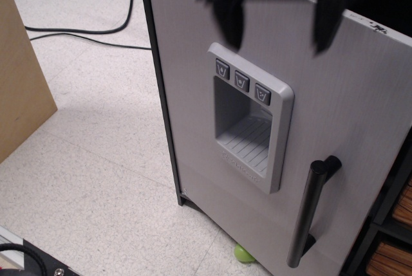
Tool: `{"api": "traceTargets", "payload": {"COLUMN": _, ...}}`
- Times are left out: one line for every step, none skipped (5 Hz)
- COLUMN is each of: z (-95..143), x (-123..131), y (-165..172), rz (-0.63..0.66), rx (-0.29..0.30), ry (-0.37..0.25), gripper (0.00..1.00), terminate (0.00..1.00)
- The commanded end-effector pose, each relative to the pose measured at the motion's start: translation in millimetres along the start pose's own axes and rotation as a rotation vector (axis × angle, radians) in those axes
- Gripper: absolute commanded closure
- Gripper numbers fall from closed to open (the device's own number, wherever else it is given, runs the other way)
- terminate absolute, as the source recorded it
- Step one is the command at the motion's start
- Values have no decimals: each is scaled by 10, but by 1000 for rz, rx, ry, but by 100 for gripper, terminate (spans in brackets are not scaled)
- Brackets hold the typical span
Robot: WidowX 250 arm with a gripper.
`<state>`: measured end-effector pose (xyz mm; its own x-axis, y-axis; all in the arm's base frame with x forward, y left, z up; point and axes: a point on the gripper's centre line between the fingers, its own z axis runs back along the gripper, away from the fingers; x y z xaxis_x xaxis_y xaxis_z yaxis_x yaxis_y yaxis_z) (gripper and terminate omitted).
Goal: Close fridge
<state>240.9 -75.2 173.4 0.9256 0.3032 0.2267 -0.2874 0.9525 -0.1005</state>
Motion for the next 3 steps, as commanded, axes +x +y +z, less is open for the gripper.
{"api": "traceTargets", "payload": {"z": -572, "x": -135, "y": 52, "rz": -148, "rx": 19, "ry": 15, "gripper": 0, "terminate": 0}}
{"api": "traceTargets", "payload": {"z": -692, "x": -113, "y": -67, "rz": -242, "rx": -20, "ry": 24, "gripper": 0, "terminate": 0}}
{"api": "traceTargets", "payload": {"z": -828, "x": 8, "y": -245, "rz": -274, "rx": -53, "ry": 28, "gripper": 0, "terminate": 0}}
